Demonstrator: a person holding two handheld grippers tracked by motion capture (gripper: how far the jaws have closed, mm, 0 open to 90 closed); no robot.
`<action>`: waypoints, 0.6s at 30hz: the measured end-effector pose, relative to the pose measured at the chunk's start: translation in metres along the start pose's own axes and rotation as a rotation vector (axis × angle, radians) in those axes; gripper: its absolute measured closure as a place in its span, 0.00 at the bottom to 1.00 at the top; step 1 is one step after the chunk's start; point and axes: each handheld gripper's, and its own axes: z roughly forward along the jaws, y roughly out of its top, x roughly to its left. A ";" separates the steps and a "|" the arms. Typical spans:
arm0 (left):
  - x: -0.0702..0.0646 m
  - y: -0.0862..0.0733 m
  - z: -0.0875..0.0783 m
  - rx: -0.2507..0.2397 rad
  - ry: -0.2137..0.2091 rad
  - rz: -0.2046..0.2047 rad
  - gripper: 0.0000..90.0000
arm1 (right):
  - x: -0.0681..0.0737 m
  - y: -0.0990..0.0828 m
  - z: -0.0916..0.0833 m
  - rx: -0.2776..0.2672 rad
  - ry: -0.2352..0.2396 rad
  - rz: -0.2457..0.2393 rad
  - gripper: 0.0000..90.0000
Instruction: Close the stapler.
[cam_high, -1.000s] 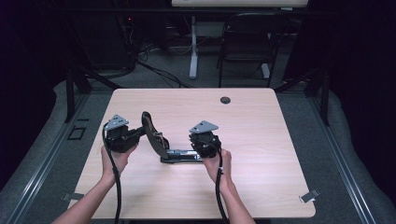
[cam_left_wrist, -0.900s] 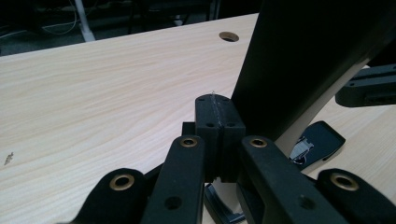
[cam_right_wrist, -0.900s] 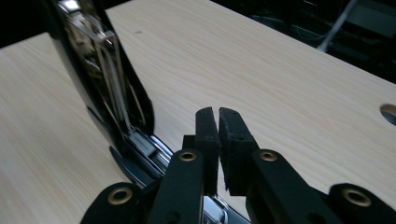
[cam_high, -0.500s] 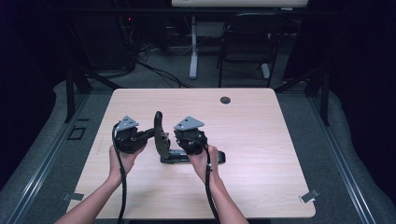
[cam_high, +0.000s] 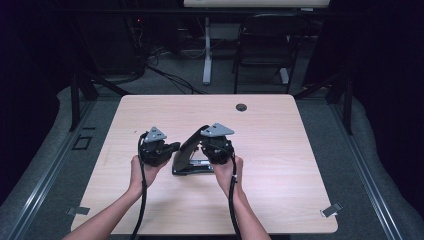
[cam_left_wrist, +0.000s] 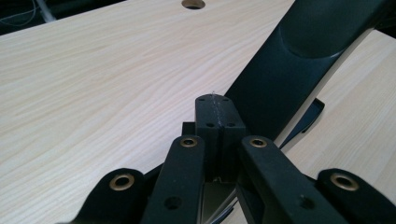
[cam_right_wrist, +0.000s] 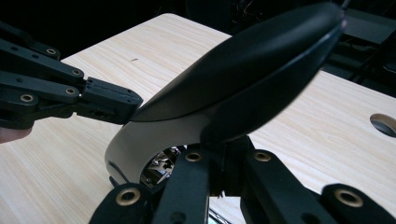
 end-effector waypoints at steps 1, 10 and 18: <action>0.000 0.000 0.001 0.003 0.000 0.007 1.00 | -0.001 -0.002 0.000 -0.007 -0.005 0.009 1.00; -0.003 -0.006 0.007 0.015 0.019 0.002 1.00 | -0.011 -0.016 -0.001 -0.016 -0.008 0.056 1.00; -0.003 -0.007 0.010 0.033 -0.001 0.013 1.00 | -0.016 -0.027 -0.002 -0.027 -0.012 0.077 1.00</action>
